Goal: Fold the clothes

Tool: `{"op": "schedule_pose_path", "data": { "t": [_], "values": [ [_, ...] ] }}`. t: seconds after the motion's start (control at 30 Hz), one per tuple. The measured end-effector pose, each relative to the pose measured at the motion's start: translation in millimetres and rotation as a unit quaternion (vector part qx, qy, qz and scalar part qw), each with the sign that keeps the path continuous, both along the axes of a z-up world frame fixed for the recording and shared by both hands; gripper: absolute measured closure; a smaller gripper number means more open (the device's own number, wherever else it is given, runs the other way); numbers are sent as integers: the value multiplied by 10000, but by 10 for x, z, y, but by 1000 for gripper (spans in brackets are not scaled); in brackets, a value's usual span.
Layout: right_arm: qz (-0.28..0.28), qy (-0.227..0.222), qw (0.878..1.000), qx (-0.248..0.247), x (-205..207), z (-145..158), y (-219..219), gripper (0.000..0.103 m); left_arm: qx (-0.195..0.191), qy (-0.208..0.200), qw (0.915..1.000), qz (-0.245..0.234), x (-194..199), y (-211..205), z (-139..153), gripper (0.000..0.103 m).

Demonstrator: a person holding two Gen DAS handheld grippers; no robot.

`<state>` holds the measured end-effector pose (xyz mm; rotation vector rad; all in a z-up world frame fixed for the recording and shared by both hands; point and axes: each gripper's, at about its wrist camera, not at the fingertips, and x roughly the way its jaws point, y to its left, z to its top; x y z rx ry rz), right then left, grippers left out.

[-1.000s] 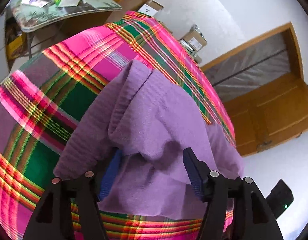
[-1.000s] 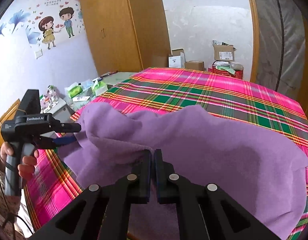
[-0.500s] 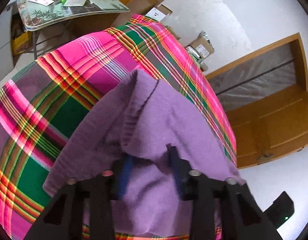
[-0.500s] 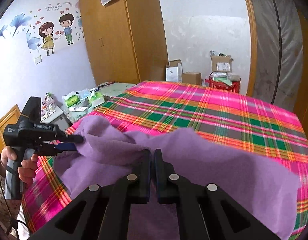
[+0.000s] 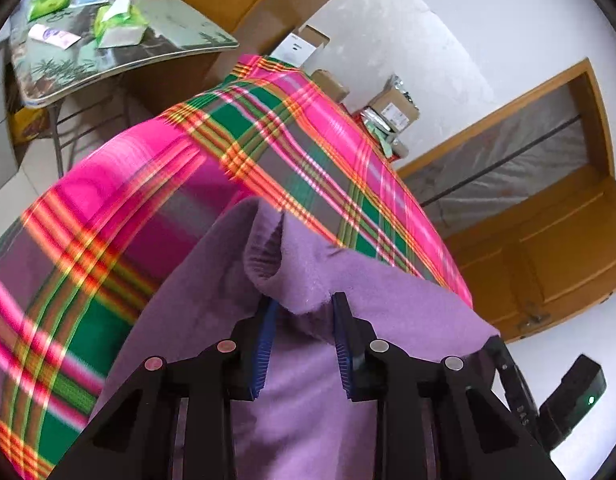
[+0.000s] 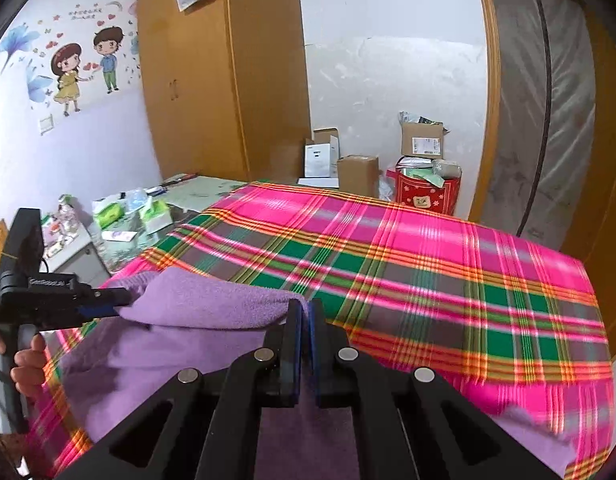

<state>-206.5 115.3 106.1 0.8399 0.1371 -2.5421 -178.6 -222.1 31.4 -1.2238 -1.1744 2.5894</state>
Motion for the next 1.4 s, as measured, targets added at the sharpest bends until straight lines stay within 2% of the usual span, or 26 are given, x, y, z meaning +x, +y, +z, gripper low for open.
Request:
{"op": "schedule_pose_path", "data": {
  "t": [0.27,0.5,0.87,0.97,1.07,1.2,1.3,1.4],
  "values": [
    [-321,-89,9991,257,-491,-77,-247,99,-89,37,9998,156,-314,-84,-58,75],
    [-446,-236,9976,476,-871,-141,-427,99,-182,9,9996,201,-397,-146,-122,75],
    [-883,-428,9913,872,-1211,-355,-621,99,-336,81,9993,124,-481,-140,-105,74],
    [-914,-444,9881,1152,-1211,-377,-698,99,-504,178,9986,32,-409,-99,-20,74],
    [-873,-400,9901,1022,-1106,-306,-645,98,-702,301,9971,1,-296,-77,86,73],
    [-850,-379,9920,848,-969,-158,-526,83,-809,438,9957,100,-94,-124,209,73],
    [-801,-358,9947,533,-793,4,-386,82,-851,466,9951,177,97,-151,265,73],
    [-746,-382,9958,360,-590,108,-267,80,-862,437,9951,196,306,-148,261,64]
  ]
}}
